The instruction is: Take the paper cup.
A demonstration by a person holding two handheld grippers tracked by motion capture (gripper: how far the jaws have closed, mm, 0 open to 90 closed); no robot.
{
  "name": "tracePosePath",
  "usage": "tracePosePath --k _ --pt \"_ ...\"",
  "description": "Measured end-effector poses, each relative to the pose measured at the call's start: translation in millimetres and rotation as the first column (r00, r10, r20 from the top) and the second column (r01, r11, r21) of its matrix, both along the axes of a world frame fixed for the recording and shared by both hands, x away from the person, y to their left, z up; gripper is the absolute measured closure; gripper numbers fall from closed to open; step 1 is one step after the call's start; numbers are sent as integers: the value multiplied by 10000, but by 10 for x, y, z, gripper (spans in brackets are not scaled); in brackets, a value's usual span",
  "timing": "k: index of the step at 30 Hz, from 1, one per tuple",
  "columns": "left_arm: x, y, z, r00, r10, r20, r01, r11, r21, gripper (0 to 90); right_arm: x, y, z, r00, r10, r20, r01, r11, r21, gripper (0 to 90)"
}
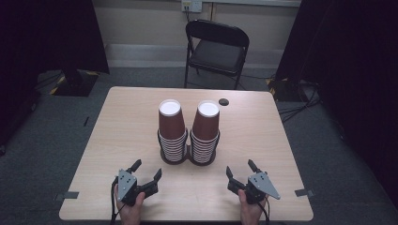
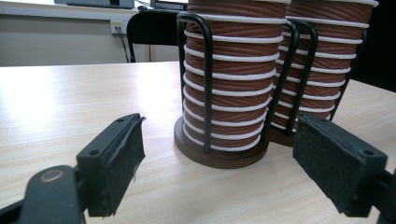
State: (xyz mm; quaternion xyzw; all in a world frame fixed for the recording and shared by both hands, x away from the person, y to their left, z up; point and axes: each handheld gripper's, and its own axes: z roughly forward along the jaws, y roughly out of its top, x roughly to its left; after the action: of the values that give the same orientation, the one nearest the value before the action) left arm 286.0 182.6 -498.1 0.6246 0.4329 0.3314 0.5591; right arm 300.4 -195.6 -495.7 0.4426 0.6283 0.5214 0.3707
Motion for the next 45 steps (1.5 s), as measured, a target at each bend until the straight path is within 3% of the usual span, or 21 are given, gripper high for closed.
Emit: tracePosePath --k 3,10,12,21,28,33,36,45 --pt "7 -12 2 10000 12 -52 -11 10000 56 156 1 9 3 9999 121 -86 -122 9999 -120 141" --pt "19 -9 92 9982 -490 -332 485 9987 -152 157 6 22 7 9986 463 -270 -469 9987 -213 147" --pt "6 -59 128 9980 -466 -425 469 9989 51 160 3 24 6 9988 425 -231 -430 9988 -223 147" --pt "-49 -159 166 9955 -803 -501 812 9965 170 161 -1 28 6 9988 421 -237 -427 9988 -252 148" --pt "-21 -243 254 9858 -1569 -594 1566 9876 -100 163 4 30 7 9986 469 -261 -477 9985 -286 149" --pt "10 -286 323 9822 -1799 -548 1794 9837 -133 167 11 31 9 9982 484 -361 -495 9983 -298 149" --pt "30 -341 374 9764 -2110 -454 2118 9772 134 181 13 30 9 9981 465 -394 -476 9985 -279 151" --pt "47 -432 504 9681 -2501 -177 2506 9677 287 206 15 28 9 9983 422 -402 -432 9988 -243 152"
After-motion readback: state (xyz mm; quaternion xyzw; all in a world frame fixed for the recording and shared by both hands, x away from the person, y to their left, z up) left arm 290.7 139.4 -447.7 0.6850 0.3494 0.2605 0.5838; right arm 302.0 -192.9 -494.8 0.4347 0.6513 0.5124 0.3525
